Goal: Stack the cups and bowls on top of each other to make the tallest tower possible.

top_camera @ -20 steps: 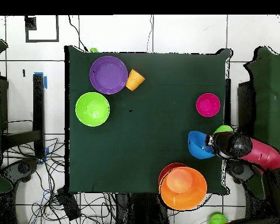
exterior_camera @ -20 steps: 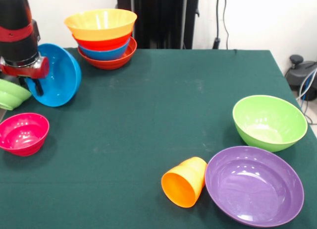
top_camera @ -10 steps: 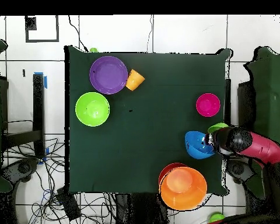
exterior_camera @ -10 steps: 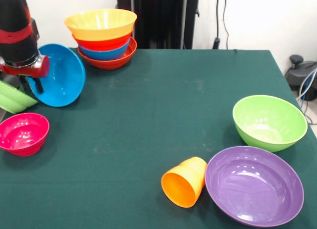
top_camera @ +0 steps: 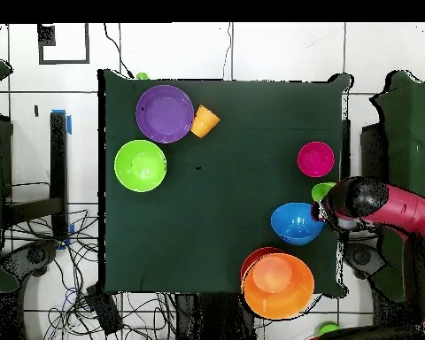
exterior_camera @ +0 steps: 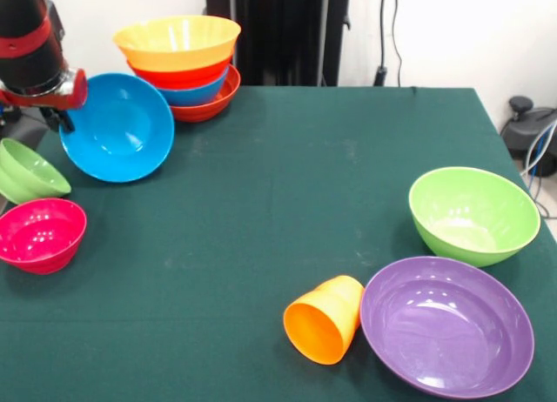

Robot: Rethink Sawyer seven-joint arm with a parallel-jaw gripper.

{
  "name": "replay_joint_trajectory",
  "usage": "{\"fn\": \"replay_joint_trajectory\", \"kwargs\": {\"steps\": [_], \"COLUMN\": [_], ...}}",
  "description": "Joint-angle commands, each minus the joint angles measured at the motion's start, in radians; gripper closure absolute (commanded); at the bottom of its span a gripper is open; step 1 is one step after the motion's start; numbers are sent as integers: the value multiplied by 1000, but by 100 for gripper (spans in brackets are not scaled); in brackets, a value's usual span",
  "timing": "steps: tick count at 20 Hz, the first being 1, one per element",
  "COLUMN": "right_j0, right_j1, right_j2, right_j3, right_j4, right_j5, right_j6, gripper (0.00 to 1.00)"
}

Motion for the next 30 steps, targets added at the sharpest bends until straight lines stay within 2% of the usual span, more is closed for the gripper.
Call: {"fn": "replay_joint_trajectory", "kwargs": {"steps": [1, 3, 8, 13, 15, 17, 19, 23, 26, 28, 30], "right_j0": [21, 0, -44, -52, -61, -84, -131, -285, -452, -538, -600], "right_j1": [40, 61, 181, 255, 284, 300, 271, 145, 3, -67, -101], "right_j2": [65, 72, 86, 95, 107, 141, 188, 308, 421, 487, 546], "right_j3": [-70, -75, -173, -255, -289, -315, -283, -126, 46, 117, 141], "right_j4": [-50, -56, -96, -111, -97, -52, 6, 95, 137, 152, 163], "right_j5": [55, 23, -60, -106, -132, -166, -205, -212, -169, -110, -34], "right_j6": [-210, -216, -257, -251, -233, -207, -199, -319, -468, -543, -595], "gripper": [100, 100, 100, 100, 100, 100, 100, 100, 100, 100, 100]}}
